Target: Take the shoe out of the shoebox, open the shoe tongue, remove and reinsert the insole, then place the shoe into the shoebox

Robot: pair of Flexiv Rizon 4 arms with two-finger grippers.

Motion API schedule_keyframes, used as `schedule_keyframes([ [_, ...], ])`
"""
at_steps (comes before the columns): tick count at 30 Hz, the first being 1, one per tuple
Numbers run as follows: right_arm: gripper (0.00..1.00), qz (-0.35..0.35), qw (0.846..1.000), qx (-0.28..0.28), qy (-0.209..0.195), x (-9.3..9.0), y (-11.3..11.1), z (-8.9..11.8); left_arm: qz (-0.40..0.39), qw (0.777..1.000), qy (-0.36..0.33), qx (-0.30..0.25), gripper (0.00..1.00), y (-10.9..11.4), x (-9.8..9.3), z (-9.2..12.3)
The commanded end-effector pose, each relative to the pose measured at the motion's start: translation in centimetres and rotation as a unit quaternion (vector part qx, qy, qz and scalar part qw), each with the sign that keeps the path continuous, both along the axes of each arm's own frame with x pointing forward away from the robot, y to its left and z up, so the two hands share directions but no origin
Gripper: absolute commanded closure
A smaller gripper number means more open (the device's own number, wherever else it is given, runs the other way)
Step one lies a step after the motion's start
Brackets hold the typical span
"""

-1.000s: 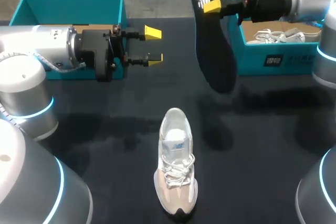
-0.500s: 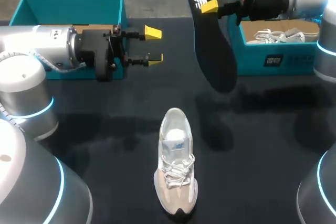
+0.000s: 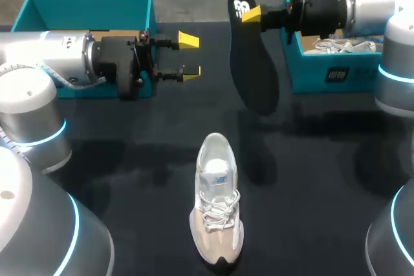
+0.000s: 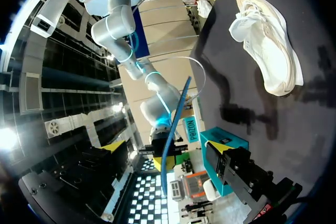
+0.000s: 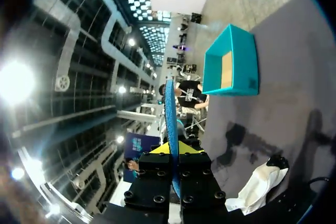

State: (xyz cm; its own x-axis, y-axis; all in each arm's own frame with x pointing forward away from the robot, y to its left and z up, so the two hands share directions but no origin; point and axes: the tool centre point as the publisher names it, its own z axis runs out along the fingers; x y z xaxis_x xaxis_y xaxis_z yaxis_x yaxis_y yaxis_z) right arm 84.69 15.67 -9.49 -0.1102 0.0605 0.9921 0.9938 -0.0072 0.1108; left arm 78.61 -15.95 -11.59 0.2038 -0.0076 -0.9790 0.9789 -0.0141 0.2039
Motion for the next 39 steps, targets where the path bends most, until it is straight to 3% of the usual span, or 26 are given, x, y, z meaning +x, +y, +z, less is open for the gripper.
schedule_keyframes([
  [1, 1.00, 0.001, 1.000, 0.002, -0.001, 0.2, 0.3, -0.4, 0.000, 1.000, -0.001, -0.001, 0.00, -0.1, 0.0, -0.1],
  [11, 1.00, -0.001, 1.000, 0.007, 0.001, 0.3, 0.5, -0.4, -0.001, 1.000, -0.003, -0.001, 0.00, -0.3, -0.1, -0.2],
  [22, 1.00, -0.003, 0.998, 0.032, 0.046, 1.4, 1.8, -0.7, 0.006, 1.000, 0.007, -0.013, 0.00, -2.1, 0.4, -1.3],
  [29, 1.00, -0.016, 0.997, 0.016, 0.076, 1.8, 2.3, -1.1, 0.014, 1.000, -0.001, -0.005, 0.00, -3.6, 0.9, -1.3],
  [39, 1.00, -0.016, 0.997, 0.016, 0.076, 1.8, 2.3, -1.1, 0.014, 1.000, -0.001, -0.005, 0.00, -3.6, 0.9, -1.3],
])
